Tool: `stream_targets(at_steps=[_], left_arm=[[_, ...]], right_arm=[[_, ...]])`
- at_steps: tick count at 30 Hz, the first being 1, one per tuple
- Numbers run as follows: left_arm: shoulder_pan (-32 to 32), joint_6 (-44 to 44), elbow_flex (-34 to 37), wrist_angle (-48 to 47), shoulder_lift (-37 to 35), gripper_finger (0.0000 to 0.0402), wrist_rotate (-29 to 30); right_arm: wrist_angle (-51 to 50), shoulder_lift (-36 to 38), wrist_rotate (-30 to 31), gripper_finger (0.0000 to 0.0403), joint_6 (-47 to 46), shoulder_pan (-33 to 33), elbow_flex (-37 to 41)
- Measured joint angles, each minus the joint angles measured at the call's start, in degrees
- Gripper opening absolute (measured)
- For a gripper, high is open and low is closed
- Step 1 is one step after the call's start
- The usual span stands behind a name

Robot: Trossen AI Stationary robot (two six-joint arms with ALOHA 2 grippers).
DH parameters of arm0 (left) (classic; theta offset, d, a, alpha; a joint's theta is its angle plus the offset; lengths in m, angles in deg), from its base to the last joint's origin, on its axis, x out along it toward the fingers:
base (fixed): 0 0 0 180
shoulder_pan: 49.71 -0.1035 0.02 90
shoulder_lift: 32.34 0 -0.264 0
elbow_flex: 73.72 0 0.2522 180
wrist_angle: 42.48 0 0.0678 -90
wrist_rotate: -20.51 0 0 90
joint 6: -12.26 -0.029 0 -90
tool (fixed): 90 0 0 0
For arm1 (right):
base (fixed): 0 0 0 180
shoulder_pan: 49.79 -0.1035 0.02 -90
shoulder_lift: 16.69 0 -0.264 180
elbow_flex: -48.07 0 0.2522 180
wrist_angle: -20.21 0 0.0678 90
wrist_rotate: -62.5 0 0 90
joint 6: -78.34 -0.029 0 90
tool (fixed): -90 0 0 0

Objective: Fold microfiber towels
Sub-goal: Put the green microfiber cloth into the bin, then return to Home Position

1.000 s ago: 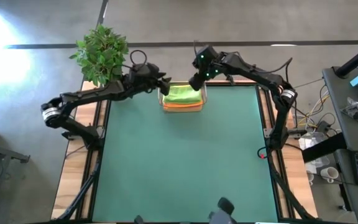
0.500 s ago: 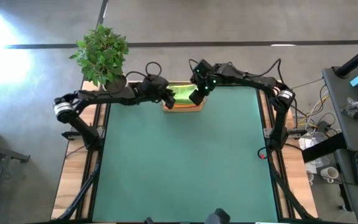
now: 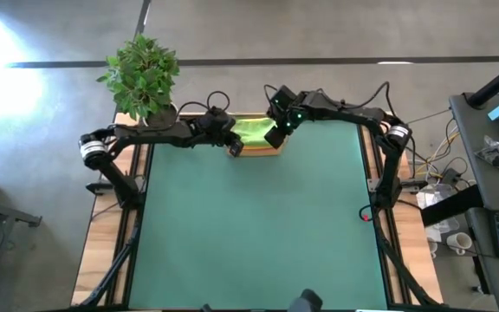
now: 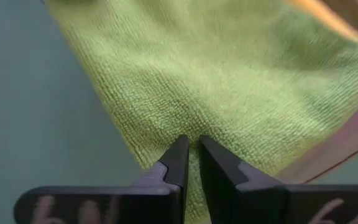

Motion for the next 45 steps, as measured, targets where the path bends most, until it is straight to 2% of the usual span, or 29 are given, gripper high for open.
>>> stream_targets(at_steps=[6,11,15,23,27,31,36,45], left_arm=[[0.0,-0.4,-0.7,-1.3,-7.1,0.0026,-0.4],[1.2,-3.2,-0.8,-8.8,-15.7,0.0026,-0.5],[4.6,-5.7,1.1,-11.8,-22.5,0.0026,-0.5],[18.1,-5.7,15.6,-4.5,-36.2,0.0026,1.1],[24.5,-1.7,24.4,2.6,-43.6,0.0024,4.1],[28.8,1.5,31.3,3.6,-50.7,0.0004,5.5],[32.2,1.6,38.0,3.6,-59.0,0.0001,7.0],[32.3,1.6,47.0,3.0,-71.9,0.0000,7.3]], right_arm=[[-0.1,4.7,0.0,0.0028,2.5,0.0,-1.6],[-0.1,11.9,0.1,0.0028,6.8,-0.5,-0.4],[1.5,17.6,0.0,0.0028,7.9,-2.7,2.4],[21.2,27.3,0.0,0.0028,-0.9,-10.5,16.6],[31.3,30.2,0.0,0.0028,-7.5,-14.3,22.7],[38.0,31.7,0.0,0.0028,-12.8,-17.9,26.2],[39.3,31.8,0.1,0.0028,-16.7,-22.0,26.9],[37.2,32.7,0.4,0.0028,-17.5,-26.9,23.5]])
